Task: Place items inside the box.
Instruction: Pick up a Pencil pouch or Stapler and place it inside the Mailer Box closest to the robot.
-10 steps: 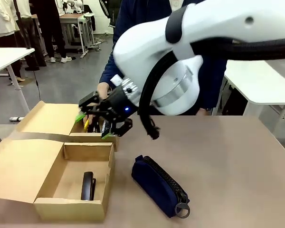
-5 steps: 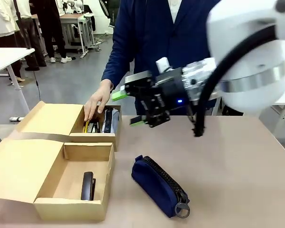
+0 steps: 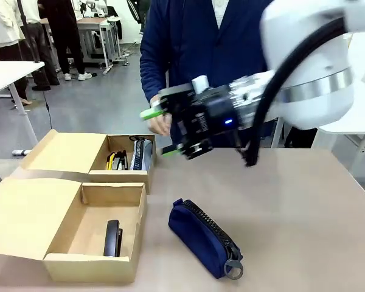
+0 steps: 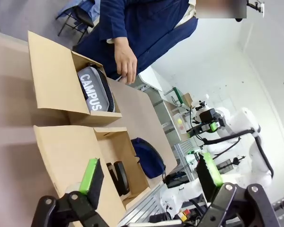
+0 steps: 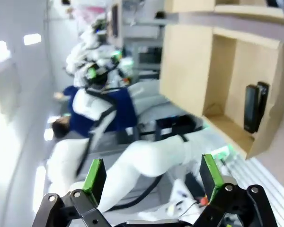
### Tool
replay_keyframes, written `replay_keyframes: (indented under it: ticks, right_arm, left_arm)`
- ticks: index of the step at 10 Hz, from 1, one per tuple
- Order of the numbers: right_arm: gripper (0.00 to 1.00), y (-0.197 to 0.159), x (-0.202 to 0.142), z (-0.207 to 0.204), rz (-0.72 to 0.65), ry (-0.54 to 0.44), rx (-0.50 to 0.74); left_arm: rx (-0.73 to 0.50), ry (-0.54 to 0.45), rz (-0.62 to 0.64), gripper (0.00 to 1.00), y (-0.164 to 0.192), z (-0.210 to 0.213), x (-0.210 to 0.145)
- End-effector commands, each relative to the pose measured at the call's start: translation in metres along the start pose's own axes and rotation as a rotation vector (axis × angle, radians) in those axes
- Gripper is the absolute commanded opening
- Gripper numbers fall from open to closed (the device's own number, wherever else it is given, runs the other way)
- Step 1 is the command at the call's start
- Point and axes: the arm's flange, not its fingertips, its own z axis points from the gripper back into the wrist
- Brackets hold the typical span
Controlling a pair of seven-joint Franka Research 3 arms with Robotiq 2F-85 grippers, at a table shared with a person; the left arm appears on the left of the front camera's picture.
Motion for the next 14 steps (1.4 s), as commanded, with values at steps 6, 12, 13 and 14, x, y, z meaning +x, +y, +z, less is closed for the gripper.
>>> replay_keyframes:
  ticks: [6,12,13,14]
  right_arm:
    - [1.00,-0.145,-0.094,0.336,-0.037,-0.309,0.341]
    - [1.00,-0.143,-0.092,0.369,-0.079,-0.349,0.349]
    - [1.00,-0.143,-0.092,0.369,-0.079,-0.349,0.349]
    - [1.00,-0.143,-0.092,0.369,-0.079,-0.349,0.349]
  left_arm:
    - [-0.021,-0.019,-0.020,1.00,-0.001,-0.001,0.001]
    - [-0.021,-0.019,-0.020,1.00,-0.001,-0.001,0.001]
    - [-0.021,-0.019,-0.020,1.00,-0.001,-0.001,0.001]
    - [-0.021,-0.019,-0.020,1.00,-0.001,-0.001,0.001]
